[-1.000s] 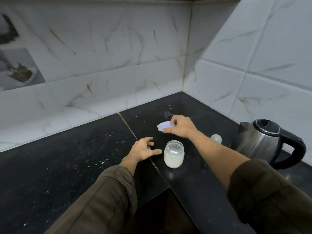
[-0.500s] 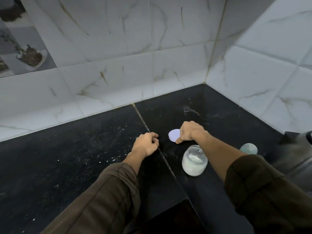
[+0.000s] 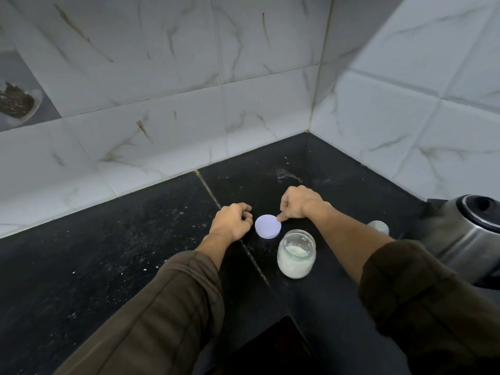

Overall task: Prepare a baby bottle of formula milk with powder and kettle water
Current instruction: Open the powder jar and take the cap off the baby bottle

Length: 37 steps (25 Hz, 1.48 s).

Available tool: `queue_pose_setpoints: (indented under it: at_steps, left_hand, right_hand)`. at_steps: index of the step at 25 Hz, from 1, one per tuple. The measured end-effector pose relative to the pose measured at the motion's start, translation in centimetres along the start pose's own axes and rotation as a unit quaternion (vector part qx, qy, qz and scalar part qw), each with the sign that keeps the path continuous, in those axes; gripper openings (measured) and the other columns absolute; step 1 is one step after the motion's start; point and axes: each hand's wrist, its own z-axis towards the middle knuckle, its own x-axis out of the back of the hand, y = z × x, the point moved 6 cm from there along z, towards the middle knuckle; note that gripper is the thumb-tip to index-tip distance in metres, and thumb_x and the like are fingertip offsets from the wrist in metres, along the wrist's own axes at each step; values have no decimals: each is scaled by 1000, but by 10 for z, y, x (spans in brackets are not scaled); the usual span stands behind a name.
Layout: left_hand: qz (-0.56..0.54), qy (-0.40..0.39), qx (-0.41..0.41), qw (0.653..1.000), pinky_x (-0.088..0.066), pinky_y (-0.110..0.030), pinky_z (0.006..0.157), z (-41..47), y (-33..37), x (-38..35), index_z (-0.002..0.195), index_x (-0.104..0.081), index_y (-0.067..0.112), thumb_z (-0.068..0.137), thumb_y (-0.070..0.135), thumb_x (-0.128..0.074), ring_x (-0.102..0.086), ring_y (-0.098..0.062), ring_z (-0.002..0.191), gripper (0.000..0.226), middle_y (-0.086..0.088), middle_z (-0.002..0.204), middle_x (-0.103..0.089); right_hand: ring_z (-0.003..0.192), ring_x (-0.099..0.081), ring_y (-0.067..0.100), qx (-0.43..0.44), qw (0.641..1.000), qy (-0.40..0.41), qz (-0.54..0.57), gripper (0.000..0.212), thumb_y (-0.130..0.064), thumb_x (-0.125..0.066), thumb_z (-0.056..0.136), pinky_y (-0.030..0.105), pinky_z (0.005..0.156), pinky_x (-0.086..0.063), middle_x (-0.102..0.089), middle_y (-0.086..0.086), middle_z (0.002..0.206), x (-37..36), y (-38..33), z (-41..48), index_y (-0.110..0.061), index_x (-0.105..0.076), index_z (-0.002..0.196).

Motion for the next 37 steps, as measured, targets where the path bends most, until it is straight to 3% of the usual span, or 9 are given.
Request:
queue_pose_setpoints:
  at_steps: [4, 8, 10, 14, 16, 24, 31, 34, 37]
  left_hand:
    - [-3, 2, -67, 998, -52, -36, 99, 0, 68, -5, 133, -65, 25, 94, 23, -58, -68, -18, 108, 39, 5, 119, -73]
    - [-4, -1, -143, 990, -54, -37, 97, -15, 141, -26, 131, -67, 25, 96, 26, -55, -69, -22, 105, 38, 0, 117, -75]
    - [-9, -14, -164, 986, -54, -36, 97, -25, 167, -41, 130, -68, 27, 94, 28, -55, -70, -22, 103, 38, 1, 114, -75]
    - [-15, -51, -192, 980, -53, -35, 100, -40, 198, -71, 133, -65, 23, 91, 22, -63, -69, -16, 102, 42, 9, 108, -74]
    - [-23, -68, -191, 979, -52, -35, 101, -45, 203, -85, 134, -64, 22, 89, 20, -67, -69, -15, 102, 45, 11, 108, -73]
    - [-23, -145, -180, 973, -49, -37, 103, -60, 203, -132, 145, -53, 24, 75, 42, -88, -62, -17, 118, 81, 8, 130, -65]
    - [-91, -114, -173, 974, -57, -40, 83, -79, 222, -140, 110, -65, 23, 75, 58, -81, -66, -17, 93, 52, 4, 99, -71]
    - [-105, -117, -203, 966, -57, -38, 83, -87, 232, -138, 109, -67, 21, 79, 55, -79, -67, -18, 93, 46, 3, 98, -72]
    - [-123, -118, -221, 960, -56, -35, 84, -96, 236, -138, 111, -69, 22, 80, 49, -82, -67, -14, 94, 43, 5, 98, -72]
  right_hand:
    - [103, -68, 25, -22, 996, 85, -4, 12, -36, -84, 85, 39, 90, -57, -74, 0, 106, 55, 37, -43, -29, -75, 88]
    - [100, -68, 25, -73, 987, 136, -31, 16, -40, -75, 85, 36, 84, -57, -74, 0, 103, 87, 92, -95, -29, -67, 77]
    - [104, -67, 25, -95, 987, 126, -26, 15, -44, -73, 86, 38, 89, -57, -72, 1, 110, 88, 118, -116, -29, -70, 91]
    - [121, -64, 28, -126, 988, 85, -29, 68, -53, -79, 78, 42, 101, -55, -67, 4, 134, 66, 156, -132, -27, -63, 139]
    - [126, -62, 29, -117, 990, 66, -35, 75, -50, -81, 78, 41, 103, -53, -65, 5, 139, 48, 164, -130, -27, -58, 146]
    - [104, -67, 26, -97, 993, 70, -14, 48, -41, -83, 75, 40, 88, -59, -71, 4, 113, 22, 169, -135, -27, -71, 119]
    - [59, -72, 18, -110, 982, 104, 110, 30, -42, -87, 73, 35, 75, -66, -79, 5, 74, 58, 169, -172, -21, -78, 92]
    - [60, -71, 16, -114, 983, 109, 91, 34, -45, -87, 74, 32, 74, -64, -77, 4, 69, 66, 173, -186, -18, -79, 94]
    - [69, -75, 17, -112, 987, 95, 65, 36, -46, -86, 78, 25, 63, -55, -77, 1, 70, 70, 173, -195, -15, -79, 95]
